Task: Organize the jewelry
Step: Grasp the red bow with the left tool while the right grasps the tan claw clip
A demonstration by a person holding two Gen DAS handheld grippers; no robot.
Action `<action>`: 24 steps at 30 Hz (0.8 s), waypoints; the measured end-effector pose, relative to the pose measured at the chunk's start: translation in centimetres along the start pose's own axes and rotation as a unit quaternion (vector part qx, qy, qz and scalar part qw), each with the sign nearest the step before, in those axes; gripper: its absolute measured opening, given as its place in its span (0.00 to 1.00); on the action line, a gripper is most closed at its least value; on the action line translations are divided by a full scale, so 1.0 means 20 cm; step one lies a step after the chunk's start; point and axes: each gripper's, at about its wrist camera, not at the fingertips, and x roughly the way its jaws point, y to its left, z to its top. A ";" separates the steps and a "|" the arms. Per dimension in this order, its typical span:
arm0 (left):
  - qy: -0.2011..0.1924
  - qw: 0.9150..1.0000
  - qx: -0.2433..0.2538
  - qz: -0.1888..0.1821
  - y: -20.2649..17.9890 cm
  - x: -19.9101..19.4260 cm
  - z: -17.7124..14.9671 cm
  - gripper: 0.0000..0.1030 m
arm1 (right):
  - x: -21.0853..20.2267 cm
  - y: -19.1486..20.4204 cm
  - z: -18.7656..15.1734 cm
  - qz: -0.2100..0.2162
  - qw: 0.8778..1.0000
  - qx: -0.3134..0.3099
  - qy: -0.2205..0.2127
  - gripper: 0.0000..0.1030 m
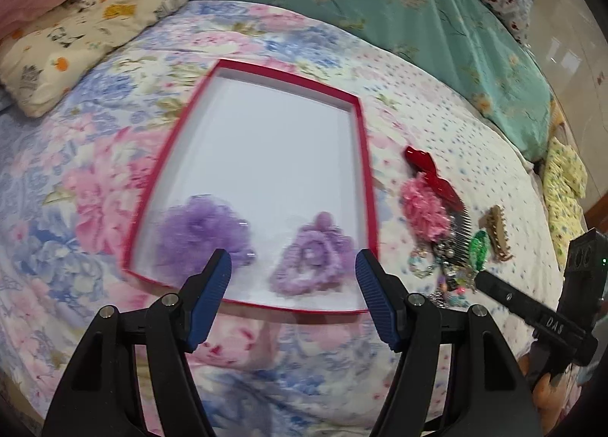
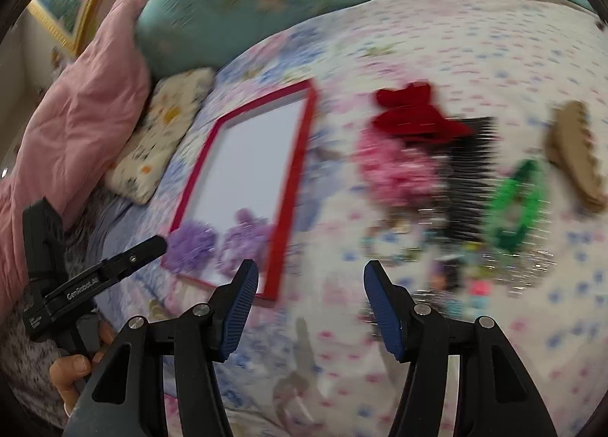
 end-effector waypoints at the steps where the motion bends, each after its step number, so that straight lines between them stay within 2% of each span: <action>1: 0.001 1.000 0.004 -0.004 -0.03 0.01 0.00 0.66 | -0.04 -0.05 0.00 -0.008 1.000 0.009 -0.009 0.58; 11: 0.027 0.998 0.048 -0.036 -0.31 0.10 0.00 0.66 | -0.33 -0.41 0.07 -0.063 0.993 0.074 -0.073 0.58; 19: 0.044 0.994 0.076 -0.062 -0.53 0.21 0.09 0.66 | -0.36 -0.58 0.16 -0.090 0.987 0.103 -0.086 0.58; 24: 0.056 0.992 0.081 -0.079 -0.64 0.34 0.22 0.66 | -0.29 -0.65 0.27 -0.114 0.985 0.111 -0.071 0.58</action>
